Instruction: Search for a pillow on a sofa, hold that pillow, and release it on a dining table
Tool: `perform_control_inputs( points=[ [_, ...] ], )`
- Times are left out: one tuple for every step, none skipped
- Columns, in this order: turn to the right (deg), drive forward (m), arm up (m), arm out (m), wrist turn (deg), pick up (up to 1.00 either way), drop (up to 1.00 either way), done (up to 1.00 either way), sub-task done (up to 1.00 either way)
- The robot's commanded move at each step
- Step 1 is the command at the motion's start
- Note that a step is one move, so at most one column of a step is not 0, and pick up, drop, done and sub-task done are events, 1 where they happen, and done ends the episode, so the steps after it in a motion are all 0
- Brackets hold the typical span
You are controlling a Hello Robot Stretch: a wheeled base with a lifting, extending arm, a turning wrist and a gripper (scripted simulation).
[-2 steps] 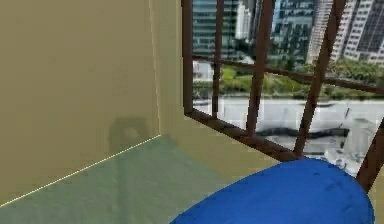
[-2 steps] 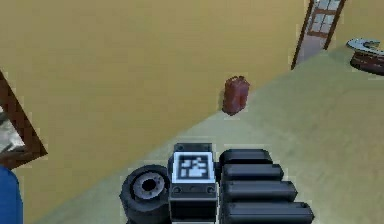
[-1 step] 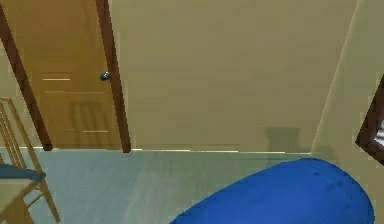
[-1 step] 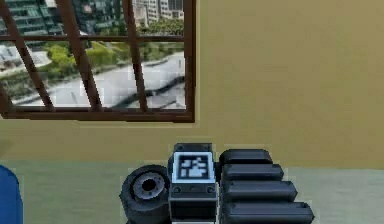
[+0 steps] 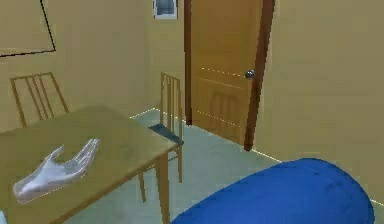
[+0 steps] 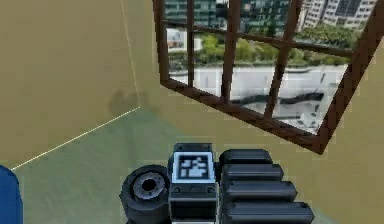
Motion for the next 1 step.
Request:
perform_control_inputs(
  points=[
    [0.0,0.35,0.00,0.00,0.0,0.00,0.00,0.00,0.00]
  ],
)
